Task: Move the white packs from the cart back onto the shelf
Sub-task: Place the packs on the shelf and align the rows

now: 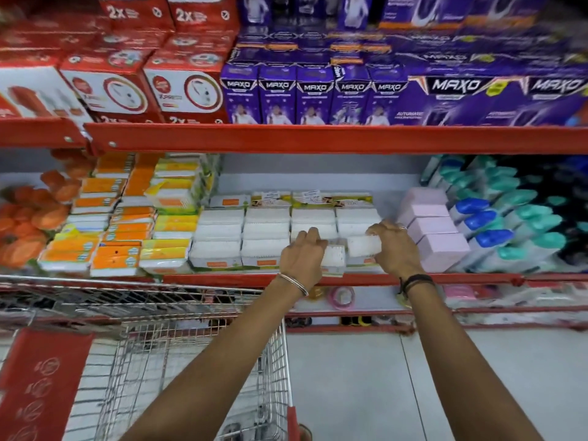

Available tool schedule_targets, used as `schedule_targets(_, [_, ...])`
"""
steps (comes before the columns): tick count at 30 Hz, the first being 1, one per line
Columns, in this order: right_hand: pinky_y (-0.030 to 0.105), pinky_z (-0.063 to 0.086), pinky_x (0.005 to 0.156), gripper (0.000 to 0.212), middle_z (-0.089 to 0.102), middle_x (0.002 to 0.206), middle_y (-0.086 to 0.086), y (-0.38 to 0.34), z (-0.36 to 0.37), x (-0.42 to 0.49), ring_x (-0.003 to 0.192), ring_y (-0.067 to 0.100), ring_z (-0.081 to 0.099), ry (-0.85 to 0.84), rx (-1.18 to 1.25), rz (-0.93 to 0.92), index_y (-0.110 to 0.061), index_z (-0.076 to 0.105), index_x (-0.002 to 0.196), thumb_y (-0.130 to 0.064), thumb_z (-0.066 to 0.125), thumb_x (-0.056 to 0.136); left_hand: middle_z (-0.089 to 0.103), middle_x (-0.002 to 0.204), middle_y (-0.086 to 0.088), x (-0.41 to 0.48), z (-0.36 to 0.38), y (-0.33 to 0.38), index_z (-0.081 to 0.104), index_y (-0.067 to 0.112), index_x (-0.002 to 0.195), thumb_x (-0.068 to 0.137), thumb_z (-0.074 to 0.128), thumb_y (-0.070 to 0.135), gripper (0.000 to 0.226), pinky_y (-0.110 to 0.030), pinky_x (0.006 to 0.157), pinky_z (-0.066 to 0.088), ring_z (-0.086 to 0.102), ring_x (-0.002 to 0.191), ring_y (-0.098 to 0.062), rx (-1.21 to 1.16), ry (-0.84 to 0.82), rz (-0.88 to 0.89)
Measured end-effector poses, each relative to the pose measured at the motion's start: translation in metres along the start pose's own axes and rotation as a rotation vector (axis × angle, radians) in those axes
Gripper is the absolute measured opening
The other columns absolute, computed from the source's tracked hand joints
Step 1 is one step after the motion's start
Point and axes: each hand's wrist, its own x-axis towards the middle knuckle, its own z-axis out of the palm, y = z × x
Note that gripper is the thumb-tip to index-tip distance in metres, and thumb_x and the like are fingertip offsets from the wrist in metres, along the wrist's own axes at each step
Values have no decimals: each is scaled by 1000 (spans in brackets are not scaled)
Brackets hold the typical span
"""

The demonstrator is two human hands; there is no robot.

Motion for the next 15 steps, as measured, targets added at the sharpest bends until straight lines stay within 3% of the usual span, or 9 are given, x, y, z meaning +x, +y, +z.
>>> schedule_targets(4, [37,47,93,55,55,124,6,6,11,7,120,30,45,-35,-15,5,-19,55,121,-1,75,73,44,124,-9,15,14,1,52,9,126,76,60,-9,53,-38,81,55,44,116,-27,14,23,-50])
schedule_targets(11, [39,51,90,58,49,126,7,6,36,9,118,29,42,28,58,16,-14,56,125,16,57,76,46,125,-12,34,36,-5,51,6,126,78,57,-11,52,-38,87,53,44,116,-29,11,41,-41])
schedule_targets(15, [36,49,89,47,51,125,6,12,43,4,117,26,45,59,141,-7,-11,58,122,10,58,80,51,127,-15,29,49,-11,56,4,121,72,54,-19,54,-40,80,58,49,115,-31,-75,143,-3])
